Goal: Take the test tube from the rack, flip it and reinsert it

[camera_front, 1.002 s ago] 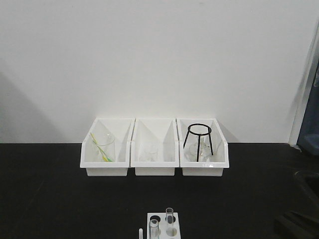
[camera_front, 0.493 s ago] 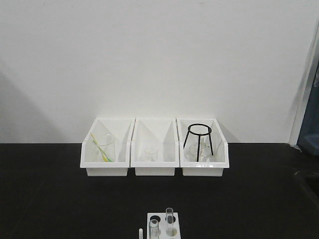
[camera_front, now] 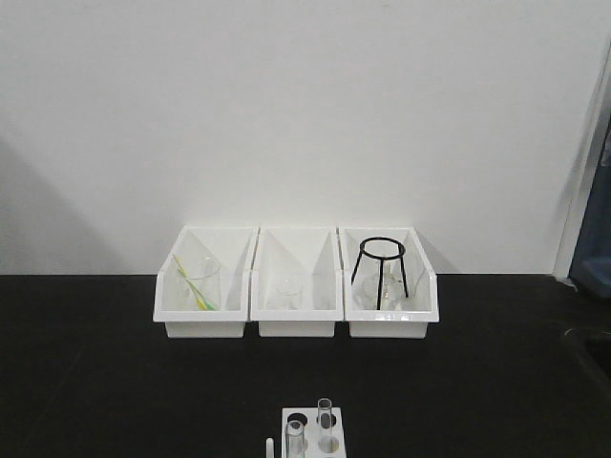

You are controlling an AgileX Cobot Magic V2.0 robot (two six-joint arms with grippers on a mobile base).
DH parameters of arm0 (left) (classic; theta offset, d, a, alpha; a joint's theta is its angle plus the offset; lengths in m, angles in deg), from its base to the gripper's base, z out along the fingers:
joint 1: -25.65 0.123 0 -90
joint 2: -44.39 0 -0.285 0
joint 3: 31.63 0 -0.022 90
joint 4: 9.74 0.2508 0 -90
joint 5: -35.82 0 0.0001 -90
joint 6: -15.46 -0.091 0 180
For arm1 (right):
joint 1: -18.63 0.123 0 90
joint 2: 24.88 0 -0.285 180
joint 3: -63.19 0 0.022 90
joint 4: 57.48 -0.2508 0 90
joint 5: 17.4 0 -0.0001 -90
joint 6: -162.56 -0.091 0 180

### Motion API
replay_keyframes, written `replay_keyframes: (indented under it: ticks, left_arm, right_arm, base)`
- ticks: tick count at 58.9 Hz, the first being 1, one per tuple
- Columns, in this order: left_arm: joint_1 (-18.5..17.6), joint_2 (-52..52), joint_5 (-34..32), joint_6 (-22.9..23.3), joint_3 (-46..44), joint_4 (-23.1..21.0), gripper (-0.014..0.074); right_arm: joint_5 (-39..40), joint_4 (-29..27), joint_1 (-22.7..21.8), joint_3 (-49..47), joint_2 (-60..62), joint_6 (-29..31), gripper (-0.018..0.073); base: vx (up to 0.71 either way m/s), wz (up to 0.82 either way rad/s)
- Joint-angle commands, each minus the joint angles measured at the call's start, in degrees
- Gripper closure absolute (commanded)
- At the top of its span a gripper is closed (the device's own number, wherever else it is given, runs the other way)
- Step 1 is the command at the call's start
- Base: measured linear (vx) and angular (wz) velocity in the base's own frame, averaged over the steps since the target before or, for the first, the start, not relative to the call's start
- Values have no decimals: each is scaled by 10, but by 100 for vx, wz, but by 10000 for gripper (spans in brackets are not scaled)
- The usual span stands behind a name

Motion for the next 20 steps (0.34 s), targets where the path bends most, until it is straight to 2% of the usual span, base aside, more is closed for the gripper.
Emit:
replay_keyframes:
  ticks: [1, 20]
  left_arm:
    - [0, -4, -44, 5, -2, -3, 602]
    - [0, -4, -44, 5, -2, -3, 602]
  right_arm:
    - [43, 2, -4, 1, 8, 4, 570]
    - [43, 1, -4, 1, 8, 4, 570]
  base:
    - [0, 0]
    - [0, 0]
